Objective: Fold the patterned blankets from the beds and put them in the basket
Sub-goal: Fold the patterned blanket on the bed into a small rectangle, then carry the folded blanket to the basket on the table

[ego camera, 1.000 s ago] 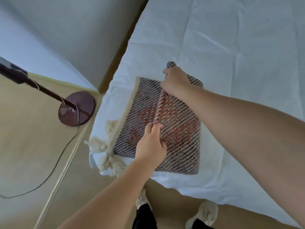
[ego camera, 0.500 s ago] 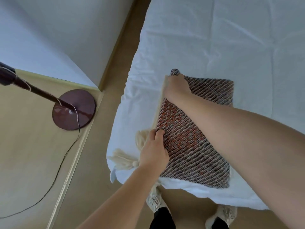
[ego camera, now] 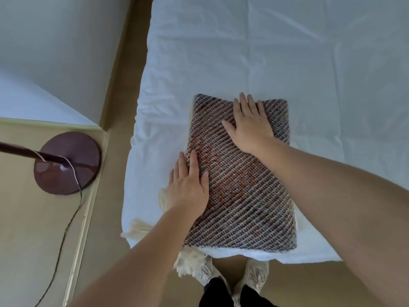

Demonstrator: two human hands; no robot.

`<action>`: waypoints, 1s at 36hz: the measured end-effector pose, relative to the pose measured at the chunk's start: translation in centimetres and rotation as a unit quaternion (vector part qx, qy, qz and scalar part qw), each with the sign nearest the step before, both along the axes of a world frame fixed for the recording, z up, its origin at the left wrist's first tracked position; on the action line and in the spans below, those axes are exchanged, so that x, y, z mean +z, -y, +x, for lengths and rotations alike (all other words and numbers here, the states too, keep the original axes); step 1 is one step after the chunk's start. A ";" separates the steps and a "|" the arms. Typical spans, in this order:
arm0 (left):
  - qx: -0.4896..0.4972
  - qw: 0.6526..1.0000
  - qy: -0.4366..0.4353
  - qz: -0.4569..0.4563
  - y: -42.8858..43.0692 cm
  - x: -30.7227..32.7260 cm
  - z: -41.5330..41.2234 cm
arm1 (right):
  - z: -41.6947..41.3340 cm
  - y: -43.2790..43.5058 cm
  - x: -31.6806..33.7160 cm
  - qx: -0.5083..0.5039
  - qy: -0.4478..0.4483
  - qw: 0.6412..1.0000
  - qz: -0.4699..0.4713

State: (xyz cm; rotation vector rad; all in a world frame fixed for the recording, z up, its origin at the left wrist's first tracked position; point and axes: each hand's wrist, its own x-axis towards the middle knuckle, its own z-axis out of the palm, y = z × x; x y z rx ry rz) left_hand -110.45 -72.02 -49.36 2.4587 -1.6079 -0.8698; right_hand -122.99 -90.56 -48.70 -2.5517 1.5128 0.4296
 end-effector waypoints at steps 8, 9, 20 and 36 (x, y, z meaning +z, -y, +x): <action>0.007 1.000 -0.021 -0.005 0.6 0.6 0.1 | -6.3 -3.8 0.2 -0.125 0.022 0.992 0.023; 0.007 1.000 -0.021 -0.008 0.6 0.8 0.0 | -6.5 -5.5 0.2 -0.129 0.033 0.991 0.029; 0.059 0.998 -0.013 -0.028 1.4 1.6 -0.2 | -10.8 -19.0 -1.4 -0.133 0.081 0.985 0.079; 0.226 0.927 -0.299 -0.032 5.0 3.7 2.0 | -10.2 -8.4 3.2 -0.487 0.452 0.684 0.302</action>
